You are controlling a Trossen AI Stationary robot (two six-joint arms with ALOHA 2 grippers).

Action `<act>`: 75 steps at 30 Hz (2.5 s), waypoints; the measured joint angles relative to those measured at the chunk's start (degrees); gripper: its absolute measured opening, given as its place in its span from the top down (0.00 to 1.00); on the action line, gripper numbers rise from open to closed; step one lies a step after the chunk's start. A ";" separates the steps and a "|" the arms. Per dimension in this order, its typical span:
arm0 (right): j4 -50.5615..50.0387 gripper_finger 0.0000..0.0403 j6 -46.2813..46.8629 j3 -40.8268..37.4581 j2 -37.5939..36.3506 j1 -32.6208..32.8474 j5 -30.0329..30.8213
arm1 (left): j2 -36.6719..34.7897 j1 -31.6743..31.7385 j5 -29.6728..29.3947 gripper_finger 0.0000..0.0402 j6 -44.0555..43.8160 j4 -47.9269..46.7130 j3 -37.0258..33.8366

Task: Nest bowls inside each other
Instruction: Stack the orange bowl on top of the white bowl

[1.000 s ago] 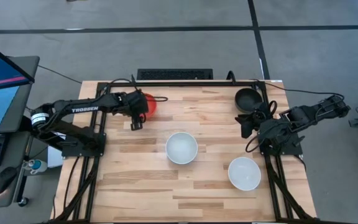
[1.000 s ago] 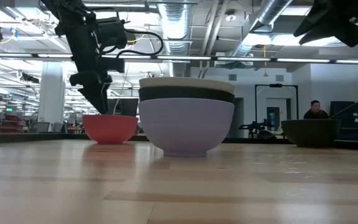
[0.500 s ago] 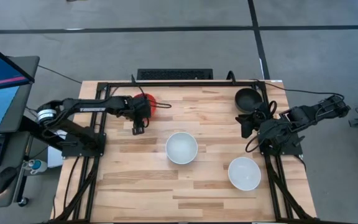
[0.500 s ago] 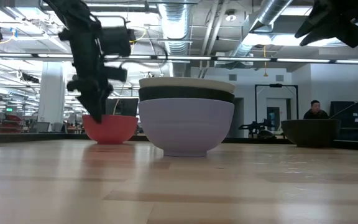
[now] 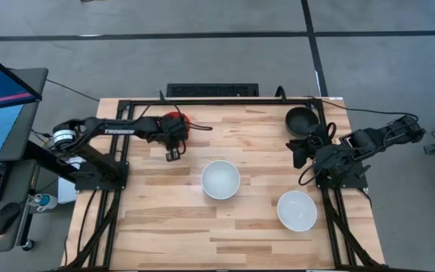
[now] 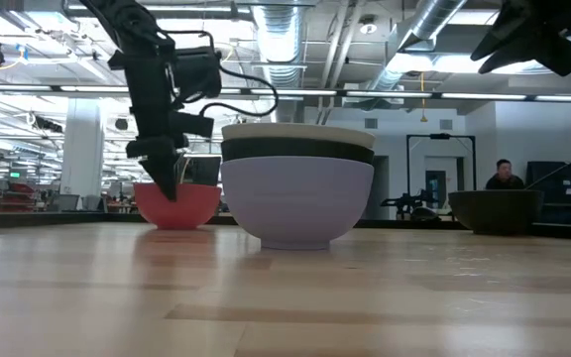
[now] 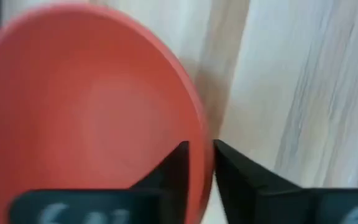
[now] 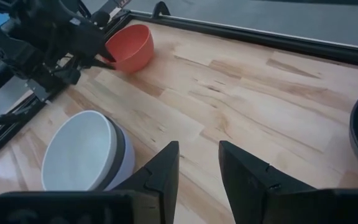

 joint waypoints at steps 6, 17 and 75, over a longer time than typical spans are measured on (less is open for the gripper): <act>-0.42 0.66 -0.11 0.00 0.02 0.00 -0.02 | -0.02 0.04 -6.72 0.98 -2.89 2.37 -0.19; -0.70 0.66 0.34 0.00 0.02 0.02 -0.50 | 0.12 -2.13 4.62 0.99 -11.35 -4.51 1.85; -12.11 0.66 7.38 0.00 -0.47 0.02 -1.11 | 37.69 -35.11 7.11 1.00 -30.84 -38.97 78.20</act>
